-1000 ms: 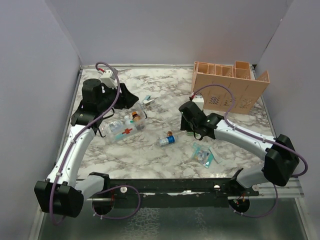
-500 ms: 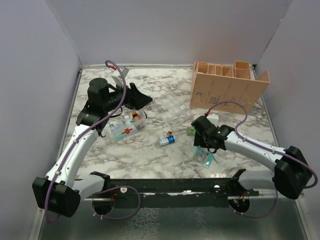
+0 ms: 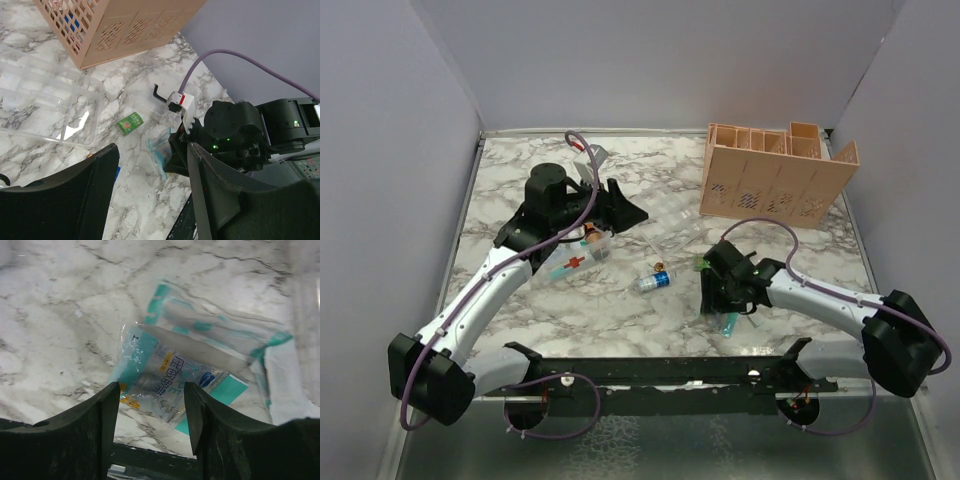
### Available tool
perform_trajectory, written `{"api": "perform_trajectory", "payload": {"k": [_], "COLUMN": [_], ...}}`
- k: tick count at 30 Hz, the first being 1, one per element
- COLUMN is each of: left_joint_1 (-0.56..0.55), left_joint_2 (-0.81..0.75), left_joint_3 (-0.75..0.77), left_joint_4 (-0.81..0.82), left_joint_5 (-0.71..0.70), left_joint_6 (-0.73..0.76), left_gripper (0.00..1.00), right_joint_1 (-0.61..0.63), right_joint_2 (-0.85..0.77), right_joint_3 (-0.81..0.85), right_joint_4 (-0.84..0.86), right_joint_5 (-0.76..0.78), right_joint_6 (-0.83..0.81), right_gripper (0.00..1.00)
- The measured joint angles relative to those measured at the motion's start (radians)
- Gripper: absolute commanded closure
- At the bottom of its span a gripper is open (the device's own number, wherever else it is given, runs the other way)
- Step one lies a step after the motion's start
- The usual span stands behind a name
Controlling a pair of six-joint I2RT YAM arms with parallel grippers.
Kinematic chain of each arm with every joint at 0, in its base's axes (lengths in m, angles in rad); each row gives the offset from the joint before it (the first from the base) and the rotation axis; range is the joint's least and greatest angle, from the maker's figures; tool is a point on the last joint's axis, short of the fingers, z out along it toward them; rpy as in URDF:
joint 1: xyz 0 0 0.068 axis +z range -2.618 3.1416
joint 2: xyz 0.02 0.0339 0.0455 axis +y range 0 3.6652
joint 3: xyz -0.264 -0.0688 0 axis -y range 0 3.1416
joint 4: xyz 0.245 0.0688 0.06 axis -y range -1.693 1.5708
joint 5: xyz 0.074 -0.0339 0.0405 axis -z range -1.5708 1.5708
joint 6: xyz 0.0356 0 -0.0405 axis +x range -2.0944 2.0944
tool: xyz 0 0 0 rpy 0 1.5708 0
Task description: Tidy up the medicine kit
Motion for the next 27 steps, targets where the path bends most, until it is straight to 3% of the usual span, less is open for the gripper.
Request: {"api": "perform_trajectory", "payload": {"k": [6,11,20,27], "left_joint_1": [-0.010,-0.011,-0.012,-0.012], "left_joint_2": [-0.002,-0.027,-0.064,-0.066], "left_joint_3": [-0.037,-0.055,-0.071,-0.093], "left_joint_4": [-0.002,-0.019,-0.028,-0.026], "left_joint_5": [-0.035,-0.062,-0.079,-0.079], "left_joint_6": [-0.027,-0.043,-0.061,-0.080], "left_gripper": [0.40,0.40,0.40,0.39], "right_joint_1": [0.000,0.000,0.000,-0.002], "right_joint_2": [0.034,0.068,0.101,0.100], "right_joint_3": [0.000,0.039,0.182,0.182], "right_joint_4": [0.110,0.139,0.000,-0.061], "right_joint_5": [-0.122,-0.127,0.051,0.026], "right_joint_6": [-0.063,-0.067,-0.051,-0.062], "right_gripper": [0.50,0.57,0.59,0.57]}}
